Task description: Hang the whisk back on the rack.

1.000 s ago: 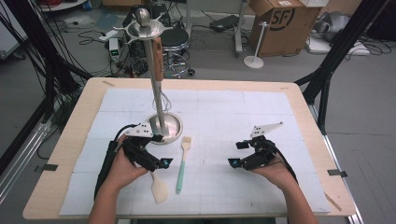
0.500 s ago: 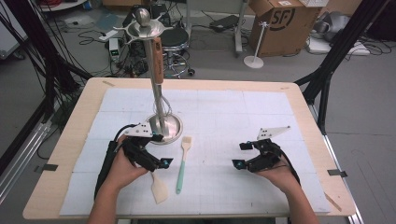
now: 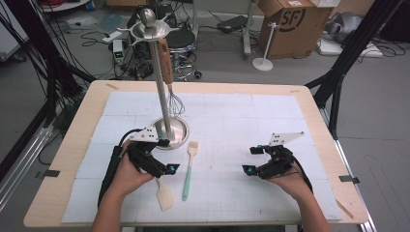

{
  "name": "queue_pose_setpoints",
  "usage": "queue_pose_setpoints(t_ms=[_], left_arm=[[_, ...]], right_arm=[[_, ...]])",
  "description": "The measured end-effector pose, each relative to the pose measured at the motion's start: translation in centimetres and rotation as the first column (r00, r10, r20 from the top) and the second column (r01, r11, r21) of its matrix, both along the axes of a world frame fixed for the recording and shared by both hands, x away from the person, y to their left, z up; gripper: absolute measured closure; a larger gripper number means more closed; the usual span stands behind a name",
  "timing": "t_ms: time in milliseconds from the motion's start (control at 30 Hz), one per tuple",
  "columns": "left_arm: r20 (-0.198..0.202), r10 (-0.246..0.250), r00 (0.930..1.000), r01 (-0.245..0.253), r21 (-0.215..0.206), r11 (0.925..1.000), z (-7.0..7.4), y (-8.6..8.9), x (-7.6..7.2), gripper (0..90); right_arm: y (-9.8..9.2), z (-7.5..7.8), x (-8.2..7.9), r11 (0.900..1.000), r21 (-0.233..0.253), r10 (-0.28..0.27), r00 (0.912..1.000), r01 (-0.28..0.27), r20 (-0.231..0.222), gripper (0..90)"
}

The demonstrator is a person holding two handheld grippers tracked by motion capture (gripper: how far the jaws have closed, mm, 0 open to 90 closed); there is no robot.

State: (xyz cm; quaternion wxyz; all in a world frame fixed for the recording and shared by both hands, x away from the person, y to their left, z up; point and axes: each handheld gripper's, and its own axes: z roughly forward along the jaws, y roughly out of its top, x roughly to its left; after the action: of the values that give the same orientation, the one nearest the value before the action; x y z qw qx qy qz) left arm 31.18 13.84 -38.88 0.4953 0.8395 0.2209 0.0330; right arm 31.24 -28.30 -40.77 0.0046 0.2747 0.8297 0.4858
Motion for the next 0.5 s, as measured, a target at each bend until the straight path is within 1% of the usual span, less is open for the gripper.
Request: queue_pose_setpoints(t_ms=[33,100,133,200,233,267,333,400,500], left_arm=[[0.001,0.005,1.0,-0.005,-0.01,0.9999,0.0,-0.1,-0.1,1.7],[0.007,0.001,1.0,-0.001,-0.012,0.9999,0.1,-0.1,-0.1,1.7],[0.011,-0.005,0.9999,0.005,-0.01,0.9999,0.2,-0.1,-0.1,1.7],[0.01,-0.003,0.9999,0.003,-0.02,0.9998,0.2,-0.1,-0.2,1.7],[0.012,0.0,0.9999,0.0,-0.018,0.9998,0.2,-0.1,-0.2,1.7],[0.016,-0.005,0.9999,0.005,-0.011,0.9999,0.3,-0.1,-0.2,1.7],[0.014,-0.002,0.9999,0.002,-0.016,0.9999,0.3,-0.1,-0.3,1.7],[0.016,-0.003,0.9999,0.003,-0.02,0.9998,0.3,0.0,-0.4,1.7],[0.017,-0.004,0.9999,0.004,-0.016,0.9999,0.3,0.0,-0.6,1.7]], right_arm=[[0.0,0.0,0.0,1.0,-0.005,-0.005,1.0,0.005,0.008,11.5],[-0.1,0.1,-0.1,1.0,0.002,-0.012,0.9999,0.012,0.007,11.5],[-0.1,0.2,-0.1,1.0,0.0,-0.012,0.9998,0.012,0.016,11.5],[-0.2,0.3,-0.2,1.0,0.013,-0.007,0.9997,0.007,0.024,11.5],[-0.2,0.4,-0.3,1.0,0.021,-0.004,0.9991,0.003,0.041,11.5],[-0.3,0.6,-0.5,1.0,0.029,-0.002,0.999,0.001,0.044,11.5],[-0.4,1.0,-0.7,0.998,0.057,0.013,0.997,-0.018,0.076,11.5],[-0.5,1.3,-0.8,0.996,0.09,0.017,0.995,-0.026,0.098,11.4],[-0.7,1.6,-0.8,0.992,0.125,0.006,0.9946,-0.019,0.104,11.5]])
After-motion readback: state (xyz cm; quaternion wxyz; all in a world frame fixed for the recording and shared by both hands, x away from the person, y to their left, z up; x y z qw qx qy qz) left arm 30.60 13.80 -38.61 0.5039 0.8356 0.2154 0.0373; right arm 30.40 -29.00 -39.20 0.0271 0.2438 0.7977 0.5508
